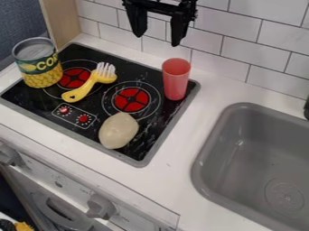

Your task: Move the gray object to the top left of the stove

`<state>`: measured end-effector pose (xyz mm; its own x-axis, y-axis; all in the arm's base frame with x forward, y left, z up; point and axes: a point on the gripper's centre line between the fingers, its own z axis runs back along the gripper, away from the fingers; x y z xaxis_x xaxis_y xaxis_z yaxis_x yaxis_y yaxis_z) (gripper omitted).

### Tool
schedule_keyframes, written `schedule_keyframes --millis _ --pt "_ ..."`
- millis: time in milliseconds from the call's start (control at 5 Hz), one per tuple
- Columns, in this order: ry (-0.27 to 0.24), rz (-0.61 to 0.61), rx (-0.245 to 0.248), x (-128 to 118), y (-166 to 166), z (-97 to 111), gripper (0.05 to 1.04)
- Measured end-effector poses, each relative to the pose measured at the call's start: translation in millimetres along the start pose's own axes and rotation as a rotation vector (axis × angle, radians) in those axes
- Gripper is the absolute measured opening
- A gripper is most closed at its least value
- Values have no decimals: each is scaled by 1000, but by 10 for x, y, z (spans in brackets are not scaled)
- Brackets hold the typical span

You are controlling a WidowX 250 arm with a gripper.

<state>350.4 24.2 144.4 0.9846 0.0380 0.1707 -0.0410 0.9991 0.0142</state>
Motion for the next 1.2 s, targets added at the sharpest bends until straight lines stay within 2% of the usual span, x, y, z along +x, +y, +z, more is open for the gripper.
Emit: schedule_keyframes --millis 200,400,600,800,1200 --pt "31 -2 -3 -33 -1 -103 1000" --pt "29 -84 -27 -290 -1 -53 1001" --pt "18 -116 -41 -506 48 14 1000" --pt "15 -164 14 -755 -6 24 1000" --pt "120 -318 -19 -1029 -244 -308 1000"
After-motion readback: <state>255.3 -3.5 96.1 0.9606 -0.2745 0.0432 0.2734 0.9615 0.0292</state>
